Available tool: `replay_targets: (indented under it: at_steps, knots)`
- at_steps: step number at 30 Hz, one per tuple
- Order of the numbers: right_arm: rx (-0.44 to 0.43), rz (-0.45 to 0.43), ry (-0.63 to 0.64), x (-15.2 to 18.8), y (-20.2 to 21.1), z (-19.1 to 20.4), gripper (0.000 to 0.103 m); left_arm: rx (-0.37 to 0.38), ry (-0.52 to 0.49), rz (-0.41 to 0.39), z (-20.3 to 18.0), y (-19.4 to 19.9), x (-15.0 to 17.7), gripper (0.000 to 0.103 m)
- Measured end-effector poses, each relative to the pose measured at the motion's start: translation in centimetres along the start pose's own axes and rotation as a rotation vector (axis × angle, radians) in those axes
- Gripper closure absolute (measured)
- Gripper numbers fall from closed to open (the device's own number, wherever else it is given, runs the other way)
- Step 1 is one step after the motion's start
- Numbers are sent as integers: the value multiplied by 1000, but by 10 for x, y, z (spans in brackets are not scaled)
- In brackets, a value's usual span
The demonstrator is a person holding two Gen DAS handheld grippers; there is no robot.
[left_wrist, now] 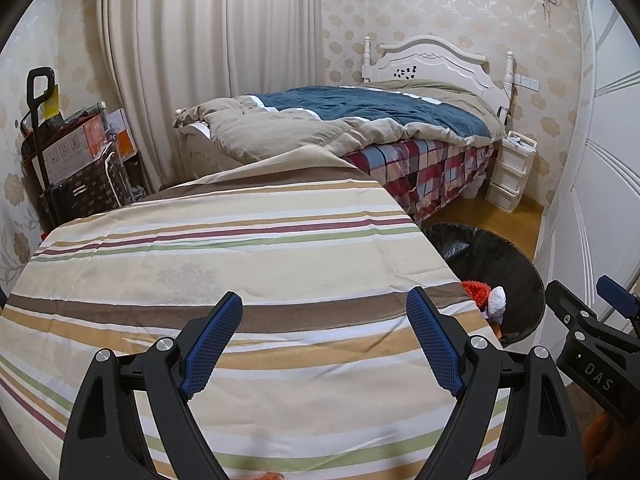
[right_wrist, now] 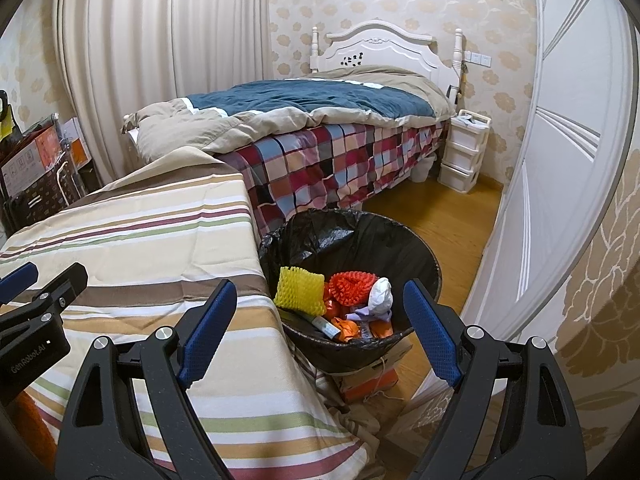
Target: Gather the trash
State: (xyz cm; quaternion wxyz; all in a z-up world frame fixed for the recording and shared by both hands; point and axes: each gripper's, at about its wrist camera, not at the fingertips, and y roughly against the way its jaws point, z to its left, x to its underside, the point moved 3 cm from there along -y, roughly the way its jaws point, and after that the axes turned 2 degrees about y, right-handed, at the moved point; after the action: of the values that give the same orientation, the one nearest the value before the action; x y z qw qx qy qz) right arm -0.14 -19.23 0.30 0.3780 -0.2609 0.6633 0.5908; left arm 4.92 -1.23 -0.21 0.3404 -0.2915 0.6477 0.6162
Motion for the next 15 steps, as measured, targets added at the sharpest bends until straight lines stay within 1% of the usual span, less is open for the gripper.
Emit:
replay_targets:
  at_steps: [6,8,11,15]
  knots:
    - [0,2,0,0,0,1,20,5,3,-17,-2,2,2,18]
    - [-1,2,2,0,0,1,20,-11,-14,-24,-6,3,3,18]
    - [-5,5,6,1,1,5,20,-26,-27,-27,-1,-1,3,18]
    - [-12,12,12,5,-1,12,20,-52,-18,-18,10,-6,2,16]
